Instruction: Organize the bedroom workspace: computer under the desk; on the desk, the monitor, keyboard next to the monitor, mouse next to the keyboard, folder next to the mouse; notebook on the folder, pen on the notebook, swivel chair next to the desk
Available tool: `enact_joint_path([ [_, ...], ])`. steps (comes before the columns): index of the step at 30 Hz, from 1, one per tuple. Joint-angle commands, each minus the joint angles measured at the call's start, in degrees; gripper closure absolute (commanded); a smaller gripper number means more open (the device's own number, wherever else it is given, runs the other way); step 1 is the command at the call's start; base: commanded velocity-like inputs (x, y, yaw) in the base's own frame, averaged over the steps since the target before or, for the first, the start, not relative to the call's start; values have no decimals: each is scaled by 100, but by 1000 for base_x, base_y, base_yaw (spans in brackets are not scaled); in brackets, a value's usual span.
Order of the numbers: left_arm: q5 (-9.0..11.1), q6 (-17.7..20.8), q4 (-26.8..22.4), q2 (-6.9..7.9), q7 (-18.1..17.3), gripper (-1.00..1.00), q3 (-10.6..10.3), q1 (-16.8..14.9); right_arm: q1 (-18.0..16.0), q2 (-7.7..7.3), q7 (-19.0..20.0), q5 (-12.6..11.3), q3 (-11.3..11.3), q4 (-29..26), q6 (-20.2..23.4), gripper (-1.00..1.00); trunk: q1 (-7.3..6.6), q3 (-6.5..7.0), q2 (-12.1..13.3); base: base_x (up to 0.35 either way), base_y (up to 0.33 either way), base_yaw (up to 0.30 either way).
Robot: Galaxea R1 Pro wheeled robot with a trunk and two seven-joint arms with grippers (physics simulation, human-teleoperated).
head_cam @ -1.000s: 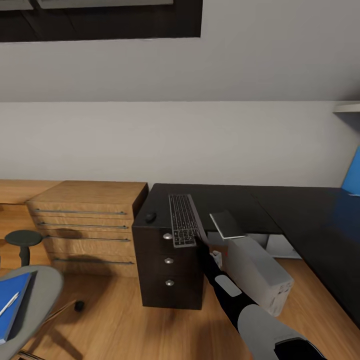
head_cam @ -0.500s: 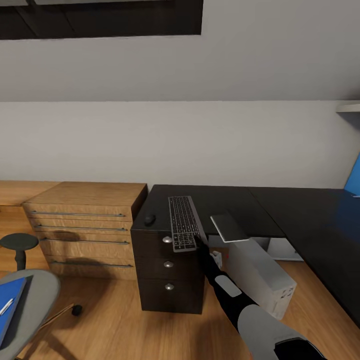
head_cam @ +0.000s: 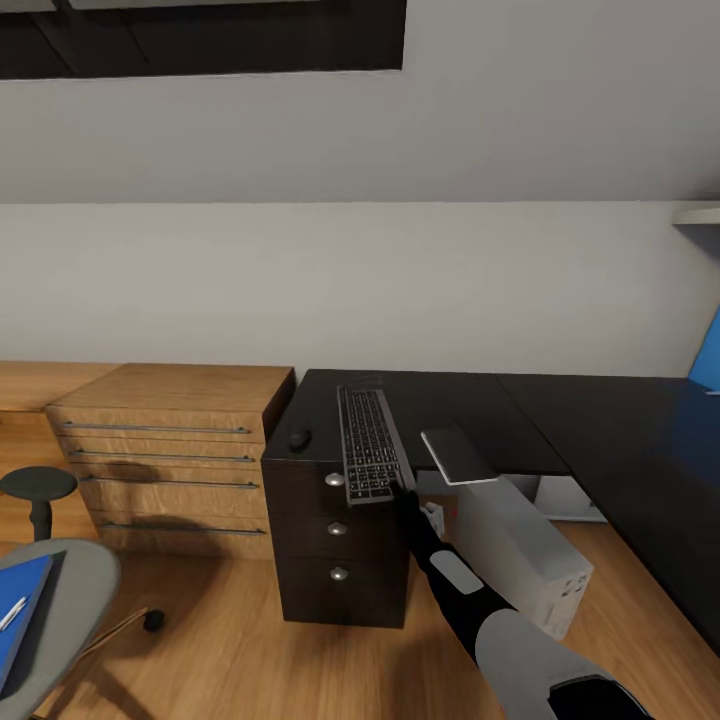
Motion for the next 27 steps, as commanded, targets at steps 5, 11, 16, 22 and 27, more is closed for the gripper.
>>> enact_joint_path([
  [5,54,-48,-6,2,24,-100,-21,-3,-3,0,20,-45,22,9,18,100,-44,31,78,0,0,0],
  [11,40,-49,-6,1,31,-100,-31,-3,-3,0,51,-36,22,-8,10,100,-176,139,319,0,0,0],
  [16,28,-49,-6,-1,36,-100,-35,-3,-3,0,66,-33,22,-81,5,100,-286,229,519,0,0,0],
  [22,25,-49,-6,-2,36,-100,-36,-4,205,0,50,-24,22,-902,1,100,-418,336,760,0,0,0],
  [27,25,-49,-6,-1,33,-100,-35,-3,430,0,11,-23,22,-1437,9,100,-527,426,960,0,0,0],
])
